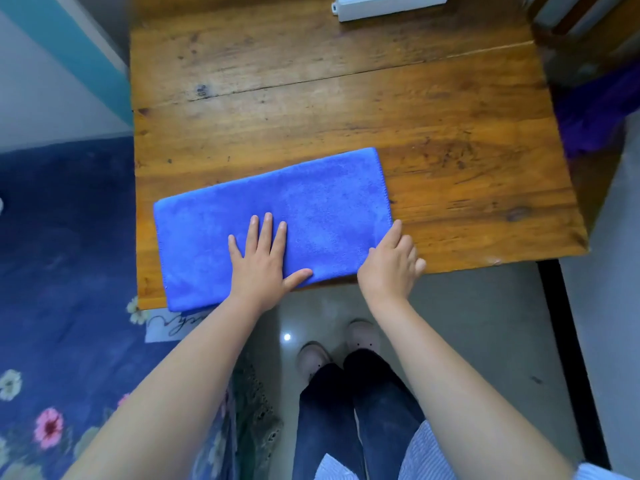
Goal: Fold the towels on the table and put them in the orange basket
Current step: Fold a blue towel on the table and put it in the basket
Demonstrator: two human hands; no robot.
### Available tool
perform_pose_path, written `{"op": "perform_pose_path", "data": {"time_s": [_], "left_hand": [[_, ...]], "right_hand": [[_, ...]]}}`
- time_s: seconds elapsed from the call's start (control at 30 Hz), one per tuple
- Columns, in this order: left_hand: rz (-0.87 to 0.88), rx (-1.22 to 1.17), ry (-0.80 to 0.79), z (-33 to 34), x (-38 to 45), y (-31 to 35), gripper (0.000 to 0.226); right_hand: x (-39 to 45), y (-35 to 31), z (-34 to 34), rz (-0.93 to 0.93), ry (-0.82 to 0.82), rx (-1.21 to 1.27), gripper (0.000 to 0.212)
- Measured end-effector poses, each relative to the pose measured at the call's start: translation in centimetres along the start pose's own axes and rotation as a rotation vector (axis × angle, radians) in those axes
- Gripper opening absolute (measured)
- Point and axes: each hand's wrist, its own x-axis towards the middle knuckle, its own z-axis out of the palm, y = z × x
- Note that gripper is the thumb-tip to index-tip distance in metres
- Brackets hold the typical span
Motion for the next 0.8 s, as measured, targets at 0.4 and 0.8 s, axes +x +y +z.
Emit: {"op": "perform_pose_path", "data": {"time_s": [0.4, 0.8], "left_hand": [[-0.1, -0.146, -0.041, -3.6, 2.6, 3.5, 0.074], [0.01, -0.423, -0.06, -14.2, 16.2, 8.9, 0.056]], "right_hand": [[6.2, 0.6, -4.9, 0.156, -0.125, 0.261, 0.03], [12.6, 3.0, -8.4, -0.054, -0.212, 0.256, 0.017]]}}
